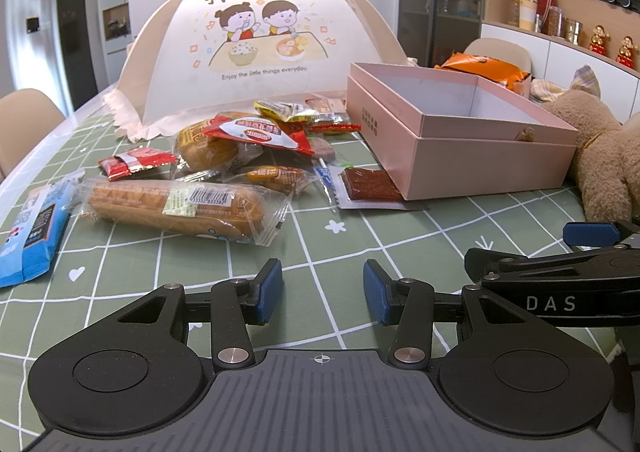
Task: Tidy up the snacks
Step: 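Reach into the snack pile and grasp a wafer packet with the right tool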
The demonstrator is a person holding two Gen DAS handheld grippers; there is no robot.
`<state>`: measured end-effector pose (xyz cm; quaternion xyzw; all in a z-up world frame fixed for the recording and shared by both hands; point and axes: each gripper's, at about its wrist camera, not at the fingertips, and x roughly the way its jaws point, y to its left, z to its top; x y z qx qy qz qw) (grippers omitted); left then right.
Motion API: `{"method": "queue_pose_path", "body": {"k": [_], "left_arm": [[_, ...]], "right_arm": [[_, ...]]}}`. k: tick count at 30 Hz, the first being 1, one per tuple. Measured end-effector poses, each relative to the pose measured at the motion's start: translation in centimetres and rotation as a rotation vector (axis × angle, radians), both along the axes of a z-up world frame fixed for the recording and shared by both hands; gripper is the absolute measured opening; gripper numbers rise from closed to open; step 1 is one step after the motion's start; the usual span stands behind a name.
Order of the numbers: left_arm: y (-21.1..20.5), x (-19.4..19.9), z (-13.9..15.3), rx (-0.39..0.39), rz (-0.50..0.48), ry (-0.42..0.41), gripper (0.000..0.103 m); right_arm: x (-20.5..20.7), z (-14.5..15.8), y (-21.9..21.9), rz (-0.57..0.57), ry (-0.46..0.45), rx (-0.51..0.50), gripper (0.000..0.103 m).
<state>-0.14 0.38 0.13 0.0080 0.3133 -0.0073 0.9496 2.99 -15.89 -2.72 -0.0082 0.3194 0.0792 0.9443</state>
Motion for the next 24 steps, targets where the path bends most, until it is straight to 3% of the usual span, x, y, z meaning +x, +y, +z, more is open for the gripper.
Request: {"method": "queue_pose_path", "body": {"k": [5, 8, 11, 15, 19, 22, 24], "left_arm": [[0.3, 0.6, 0.4, -0.006, 0.003, 0.039, 0.050], [1.3, 0.6, 2.4, -0.077, 0.009, 0.057, 0.049], [2.0, 1.4, 5.3, -0.097, -0.064, -0.008, 0.049], [2.5, 6.7, 6.7, -0.155, -0.219, 0.060, 0.050], [2.2, 12.9, 5.2, -0.055, -0.242, 0.109, 0.044], [2.0, 15.6, 3.9, -0.045, -0.334, 0.174, 0.040], [1.7, 16.8, 2.9, -0.017, -0.401, 0.231, 0.031]], "right_arm": [[0.8, 0.6, 0.7, 0.074, 0.138, -0.032, 0.103], [0.1, 0.9, 0.5, 0.038, 0.184, -0.036, 0.103], [-0.2, 1.2, 0.5, 0.016, 0.217, -0.038, 0.103], [0.2, 1.7, 0.8, 0.101, 0.296, -0.066, 0.103], [-0.9, 2.3, 0.4, 0.116, 0.349, -0.048, 0.096], [-2.0, 3.3, -0.3, 0.132, 0.346, -0.029, 0.096], [-2.3, 3.9, -0.8, 0.133, 0.325, -0.034, 0.096]]}}
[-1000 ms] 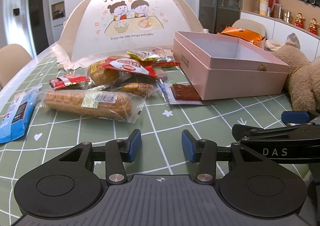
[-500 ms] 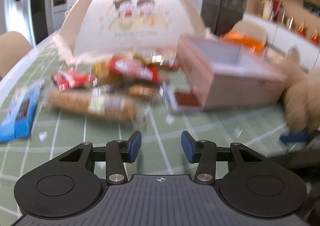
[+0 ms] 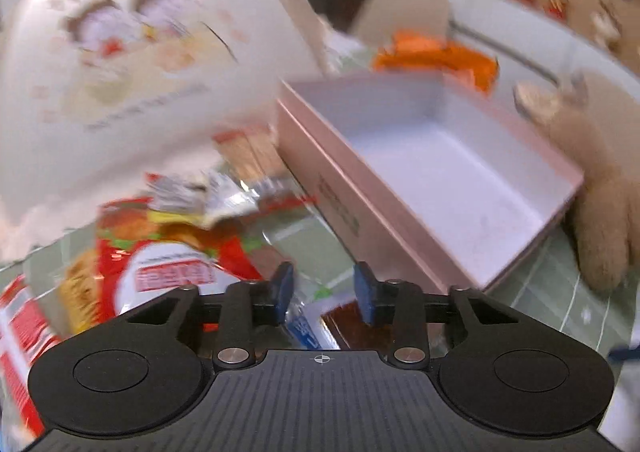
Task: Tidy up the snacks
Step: 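Reach into the snack pile and grasp a wafer packet with the right tool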
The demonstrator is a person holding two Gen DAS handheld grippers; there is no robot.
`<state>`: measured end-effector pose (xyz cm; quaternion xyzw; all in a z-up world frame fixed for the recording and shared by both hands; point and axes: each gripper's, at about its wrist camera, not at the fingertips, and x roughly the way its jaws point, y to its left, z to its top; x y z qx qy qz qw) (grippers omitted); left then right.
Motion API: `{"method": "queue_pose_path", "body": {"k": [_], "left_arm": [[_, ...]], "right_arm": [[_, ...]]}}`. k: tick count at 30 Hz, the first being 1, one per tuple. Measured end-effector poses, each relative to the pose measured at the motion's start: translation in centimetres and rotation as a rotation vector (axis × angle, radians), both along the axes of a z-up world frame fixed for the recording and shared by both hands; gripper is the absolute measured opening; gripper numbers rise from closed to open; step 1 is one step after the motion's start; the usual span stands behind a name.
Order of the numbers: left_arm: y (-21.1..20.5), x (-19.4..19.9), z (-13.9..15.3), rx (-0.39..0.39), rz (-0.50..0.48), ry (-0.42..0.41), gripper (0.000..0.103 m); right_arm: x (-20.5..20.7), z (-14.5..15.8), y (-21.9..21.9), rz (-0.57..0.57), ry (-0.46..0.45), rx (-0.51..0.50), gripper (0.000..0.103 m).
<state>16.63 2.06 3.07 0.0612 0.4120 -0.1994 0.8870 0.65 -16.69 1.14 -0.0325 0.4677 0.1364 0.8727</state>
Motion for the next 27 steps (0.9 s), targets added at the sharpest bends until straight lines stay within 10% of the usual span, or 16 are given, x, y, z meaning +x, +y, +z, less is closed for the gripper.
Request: {"method": "queue_pose_path", "body": {"k": [8, 19, 27], "left_arm": [[2.3, -4.6, -0.4, -0.059, -0.093, 0.075, 0.026], [12.2, -15.9, 3.2, -0.253, 0.364, 0.066, 0.020], [14.9, -18.3, 2.7, -0.336, 0.522, 0.034, 0.020]], "right_arm": [[2.2, 1.5, 1.9, 0.079, -0.150, -0.028, 0.096], [8.4, -2.8, 9.7, -0.126, -0.248, 0.059, 0.087], [5.8, -1.7, 13.4, 0.271, -0.211, 0.082, 0.050]]}}
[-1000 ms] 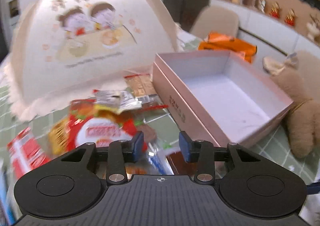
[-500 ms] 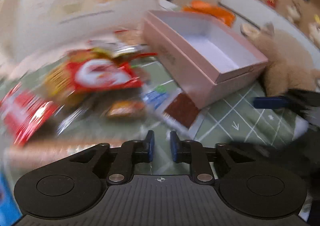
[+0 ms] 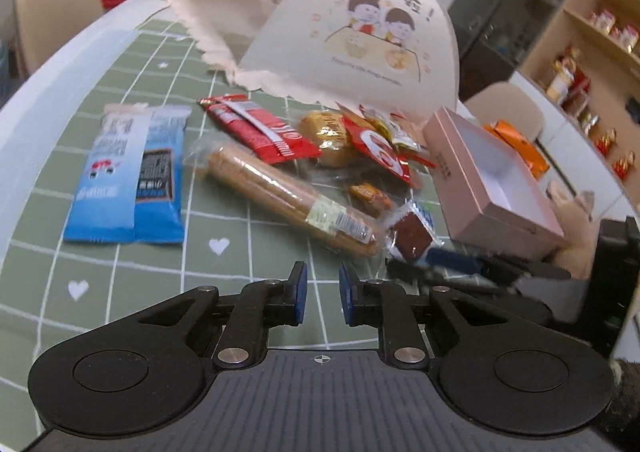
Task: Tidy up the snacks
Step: 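Reach into the snack pile and grasp a wafer packet with the right tool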
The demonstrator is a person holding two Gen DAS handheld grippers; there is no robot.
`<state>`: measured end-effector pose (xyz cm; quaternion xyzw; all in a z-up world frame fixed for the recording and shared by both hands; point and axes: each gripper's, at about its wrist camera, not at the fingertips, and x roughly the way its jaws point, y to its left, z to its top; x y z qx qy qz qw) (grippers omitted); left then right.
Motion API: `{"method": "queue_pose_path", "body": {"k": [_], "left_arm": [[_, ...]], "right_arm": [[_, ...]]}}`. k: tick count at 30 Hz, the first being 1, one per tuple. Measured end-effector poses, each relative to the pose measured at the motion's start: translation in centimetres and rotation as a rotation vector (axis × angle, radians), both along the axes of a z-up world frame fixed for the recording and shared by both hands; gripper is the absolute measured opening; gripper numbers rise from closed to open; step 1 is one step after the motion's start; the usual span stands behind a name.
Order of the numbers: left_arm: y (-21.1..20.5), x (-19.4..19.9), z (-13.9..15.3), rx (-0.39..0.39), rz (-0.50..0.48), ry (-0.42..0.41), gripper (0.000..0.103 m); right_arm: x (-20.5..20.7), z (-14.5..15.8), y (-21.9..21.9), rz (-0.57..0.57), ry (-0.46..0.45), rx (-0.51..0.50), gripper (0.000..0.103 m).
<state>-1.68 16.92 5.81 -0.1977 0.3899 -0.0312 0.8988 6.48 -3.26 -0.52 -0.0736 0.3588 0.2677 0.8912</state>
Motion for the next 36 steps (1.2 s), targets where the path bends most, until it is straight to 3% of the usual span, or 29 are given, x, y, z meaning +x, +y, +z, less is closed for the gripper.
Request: {"method": "queue_pose_path", "body": {"k": [2, 4, 8, 11, 13, 15, 19, 27, 29, 32, 36], "left_arm": [[0.0, 0.1, 0.0, -0.018, 0.012, -0.008, 0.020], [-0.1, 0.1, 0.2, -0.027, 0.020, -0.023, 0.020], [-0.1, 0.0, 0.5, -0.035, 0.055, -0.037, 0.021], [0.0, -0.3, 0.9, -0.058, 0.073, -0.047, 0.021], [0.2, -0.6, 1.2, -0.072, 0.083, -0.054, 0.021], [0.4, -0.9, 1.5, -0.086, 0.097, -0.062, 0.021], [0.9, -1.4, 1.6, -0.092, 0.141, -0.068, 0.021], [2.0, -1.7, -0.9, -0.161, 0.174, -0.040, 0.021], [2.2, -1.7, -1.3, -0.168, 0.170, -0.034, 0.021], [2.6, -1.9, -1.7, -0.163, 0.167, -0.021, 0.021], [3.6, -2.0, -1.9, -0.170, 0.185, -0.009, 0.021]], "right_arm": [[0.0, 0.5, -0.5, 0.023, 0.025, 0.003, 0.050], [-0.1, 1.4, -0.9, -0.001, -0.004, -0.034, 0.052], [2.0, 6.2, -1.4, 0.016, -0.028, -0.057, 0.051], [8.0, 10.0, -0.8, -0.034, 0.091, -0.070, 0.033], [13.9, 11.4, -0.9, -0.094, 0.229, -0.042, 0.031], [18.7, 11.5, -0.5, -0.114, 0.307, -0.084, 0.031], [24.6, 9.4, 2.3, -0.168, 0.351, -0.229, 0.031], [27.7, 3.9, 8.1, -0.221, 0.300, -0.543, 0.031], [28.3, 3.0, 8.5, -0.228, 0.301, -0.590, 0.035], [28.2, 2.6, 8.8, -0.242, 0.285, -0.572, 0.039], [25.5, 3.9, 8.6, -0.166, 0.352, -0.421, 0.038]]}}
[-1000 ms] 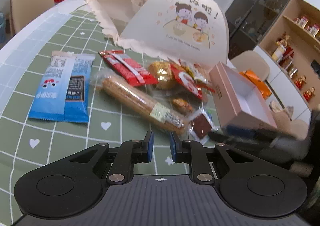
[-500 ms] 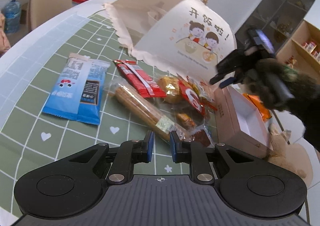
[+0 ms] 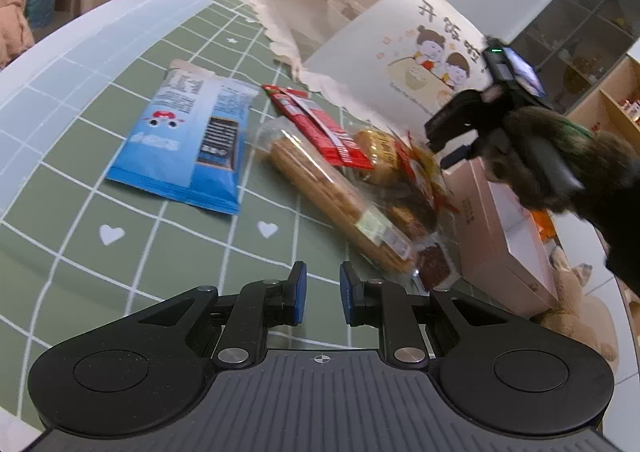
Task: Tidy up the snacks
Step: 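Reach into the snack pile and grasp a wafer packet with the right tool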
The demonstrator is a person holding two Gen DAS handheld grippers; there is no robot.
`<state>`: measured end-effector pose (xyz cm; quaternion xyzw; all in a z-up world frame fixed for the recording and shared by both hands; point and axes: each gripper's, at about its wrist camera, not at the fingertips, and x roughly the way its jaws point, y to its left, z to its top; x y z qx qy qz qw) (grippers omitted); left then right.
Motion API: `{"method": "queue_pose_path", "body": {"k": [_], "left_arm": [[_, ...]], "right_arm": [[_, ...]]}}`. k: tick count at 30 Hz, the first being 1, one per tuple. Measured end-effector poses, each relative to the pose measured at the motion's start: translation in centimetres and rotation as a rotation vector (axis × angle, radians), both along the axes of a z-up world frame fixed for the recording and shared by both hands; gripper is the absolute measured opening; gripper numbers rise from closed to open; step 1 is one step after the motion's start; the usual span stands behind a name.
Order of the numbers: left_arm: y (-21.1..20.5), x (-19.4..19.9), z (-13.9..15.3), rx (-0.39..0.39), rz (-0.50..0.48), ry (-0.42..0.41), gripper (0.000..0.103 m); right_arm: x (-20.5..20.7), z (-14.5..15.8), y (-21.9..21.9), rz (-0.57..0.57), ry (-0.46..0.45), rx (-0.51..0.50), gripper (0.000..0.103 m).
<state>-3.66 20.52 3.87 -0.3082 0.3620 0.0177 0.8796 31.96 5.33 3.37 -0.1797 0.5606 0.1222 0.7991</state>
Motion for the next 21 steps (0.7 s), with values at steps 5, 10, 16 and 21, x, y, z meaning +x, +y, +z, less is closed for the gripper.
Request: {"method": "queue_pose_path", "body": {"k": [5, 10, 16, 21], "left_arm": [[0.3, 0.8, 0.3, 0.010, -0.003, 0.019, 0.021], [-0.9, 2.0, 1.4, 0.042, -0.050, 0.016, 0.021], [-3.3, 2.7, 1.8, 0.058, -0.127, 0.035, 0.021], [-6.8, 1.8, 1.6, 0.026, -0.226, 0.041, 0.021]], "right_arm": [[-5.8, 0.9, -2.0, 0.036, 0.112, 0.230, 0.038], [-10.6, 0.0, -6.3, -0.016, 0.363, 0.498, 0.038], [-13.1, 3.1, -7.7, 0.092, 0.063, 0.368, 0.040], [-9.0, 2.7, -3.7, 0.291, -0.050, 0.173, 0.072]]}}
